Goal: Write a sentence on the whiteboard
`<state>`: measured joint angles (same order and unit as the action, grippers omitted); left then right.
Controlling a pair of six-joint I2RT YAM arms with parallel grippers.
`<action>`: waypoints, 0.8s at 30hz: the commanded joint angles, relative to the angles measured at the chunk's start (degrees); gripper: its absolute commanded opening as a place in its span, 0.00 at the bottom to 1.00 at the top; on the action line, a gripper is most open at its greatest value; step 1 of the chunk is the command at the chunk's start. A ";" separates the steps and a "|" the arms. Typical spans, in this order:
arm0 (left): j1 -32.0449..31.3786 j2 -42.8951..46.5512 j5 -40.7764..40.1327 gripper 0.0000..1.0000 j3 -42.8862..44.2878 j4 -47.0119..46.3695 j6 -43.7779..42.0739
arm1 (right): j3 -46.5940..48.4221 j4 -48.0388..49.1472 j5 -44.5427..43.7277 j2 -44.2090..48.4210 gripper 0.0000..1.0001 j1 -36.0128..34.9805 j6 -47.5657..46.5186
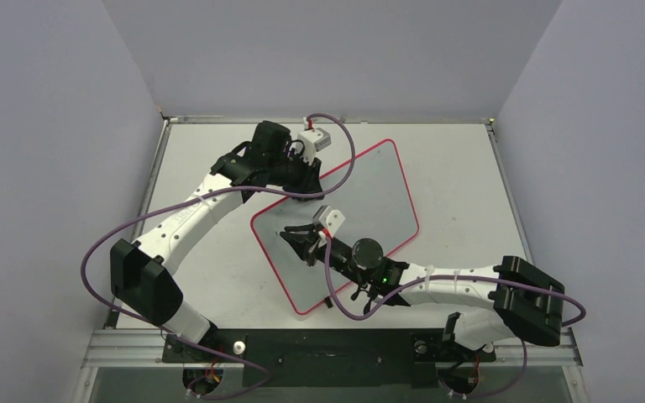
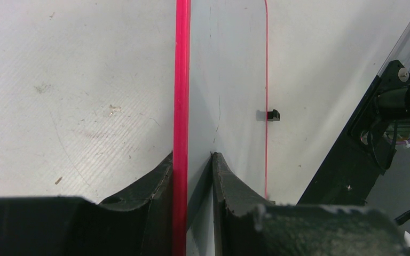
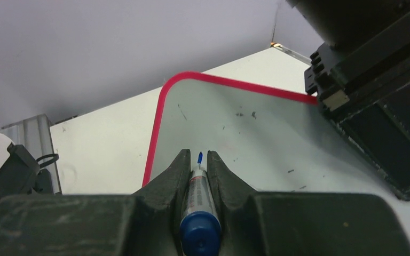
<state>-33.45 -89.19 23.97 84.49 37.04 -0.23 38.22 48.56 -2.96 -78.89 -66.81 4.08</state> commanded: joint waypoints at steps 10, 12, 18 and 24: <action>-0.47 -0.81 -11.04 0.00 -1.42 2.07 -8.02 | -7.40 -1.67 -5.78 6.58 0.00 -4.68 -0.90; -0.45 -0.93 -11.00 0.00 -1.43 2.07 -7.94 | -7.98 -2.89 -7.01 7.48 0.00 -5.81 -1.10; -0.47 -0.91 -10.96 0.00 -1.32 2.12 -7.94 | -6.96 -4.74 -8.75 9.07 0.00 -7.78 -2.16; -0.56 -0.68 -10.91 0.00 -1.40 2.12 -7.94 | -1.85 -4.38 -8.40 7.16 0.00 -7.59 -5.79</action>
<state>-33.56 -89.19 23.68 84.49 37.04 -0.23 31.29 42.19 -10.57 -71.40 -74.30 1.48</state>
